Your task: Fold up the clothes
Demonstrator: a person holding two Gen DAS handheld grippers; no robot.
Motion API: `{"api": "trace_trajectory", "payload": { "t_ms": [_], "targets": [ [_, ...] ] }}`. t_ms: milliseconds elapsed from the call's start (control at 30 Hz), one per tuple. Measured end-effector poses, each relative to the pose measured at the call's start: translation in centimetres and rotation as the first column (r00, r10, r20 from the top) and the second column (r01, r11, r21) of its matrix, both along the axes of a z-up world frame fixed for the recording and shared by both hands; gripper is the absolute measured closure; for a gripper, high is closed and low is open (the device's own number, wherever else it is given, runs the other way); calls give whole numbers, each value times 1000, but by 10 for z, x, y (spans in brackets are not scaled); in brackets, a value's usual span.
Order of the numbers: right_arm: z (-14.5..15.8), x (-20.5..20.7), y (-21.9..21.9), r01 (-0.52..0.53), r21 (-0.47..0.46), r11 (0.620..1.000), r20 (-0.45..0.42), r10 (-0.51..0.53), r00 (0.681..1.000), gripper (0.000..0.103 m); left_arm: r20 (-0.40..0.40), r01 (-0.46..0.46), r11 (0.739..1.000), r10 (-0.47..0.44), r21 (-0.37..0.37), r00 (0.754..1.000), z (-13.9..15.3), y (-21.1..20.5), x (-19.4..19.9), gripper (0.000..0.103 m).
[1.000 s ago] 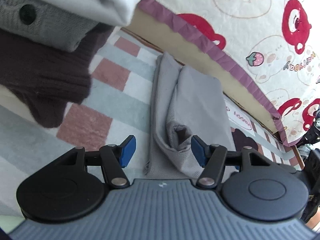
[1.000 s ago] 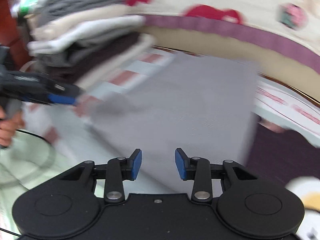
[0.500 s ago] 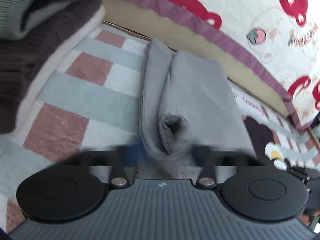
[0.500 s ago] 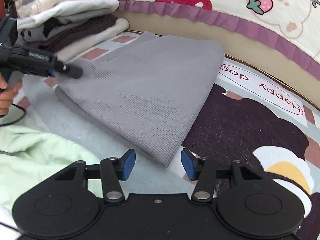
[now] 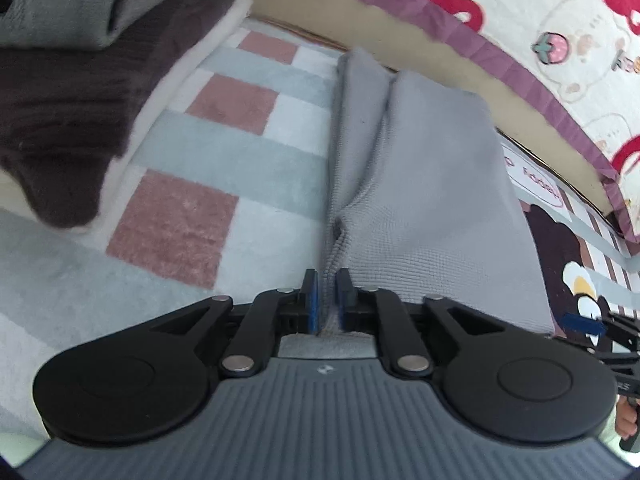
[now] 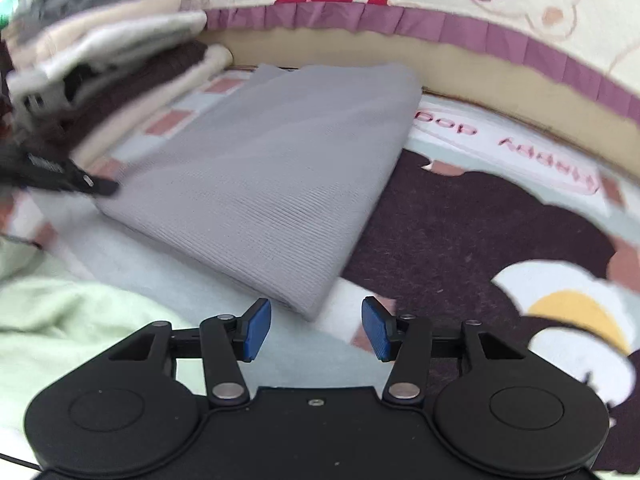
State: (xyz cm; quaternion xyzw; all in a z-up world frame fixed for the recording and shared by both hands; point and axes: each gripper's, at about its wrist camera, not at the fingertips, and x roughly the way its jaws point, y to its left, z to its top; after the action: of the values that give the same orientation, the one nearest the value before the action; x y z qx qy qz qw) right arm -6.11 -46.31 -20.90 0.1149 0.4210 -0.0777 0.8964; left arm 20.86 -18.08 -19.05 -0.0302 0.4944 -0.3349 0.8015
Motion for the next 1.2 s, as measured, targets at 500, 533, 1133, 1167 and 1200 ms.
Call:
{"api": "trace_trajectory", "payload": {
  "t_ms": [500, 533, 1133, 1167, 1200],
  "targets": [
    [-39, 2, -62, 330, 677, 658, -95, -367, 926, 43, 454, 336, 941, -277, -52, 847, 47, -27, -54, 73],
    [-39, 3, -61, 325, 683, 655, -87, -368, 926, 62, 481, 360, 932, -294, -47, 826, 45, -30, -59, 73],
    [10, 16, -66, 160, 687, 709, 91, -302, 949, 91, 520, 632, 744, -636, 217, 570, 9, -95, -122, 39],
    [8, 15, -66, 153, 695, 703, 96, -302, 949, 91, 519, 622, 736, -654, 269, 550, 3, -98, -125, 41],
    [6, 13, -66, 146, 703, 696, 101, -301, 948, 91, 537, 598, 737, -658, 316, 528, -1, -100, -127, 48]
  ]
}}
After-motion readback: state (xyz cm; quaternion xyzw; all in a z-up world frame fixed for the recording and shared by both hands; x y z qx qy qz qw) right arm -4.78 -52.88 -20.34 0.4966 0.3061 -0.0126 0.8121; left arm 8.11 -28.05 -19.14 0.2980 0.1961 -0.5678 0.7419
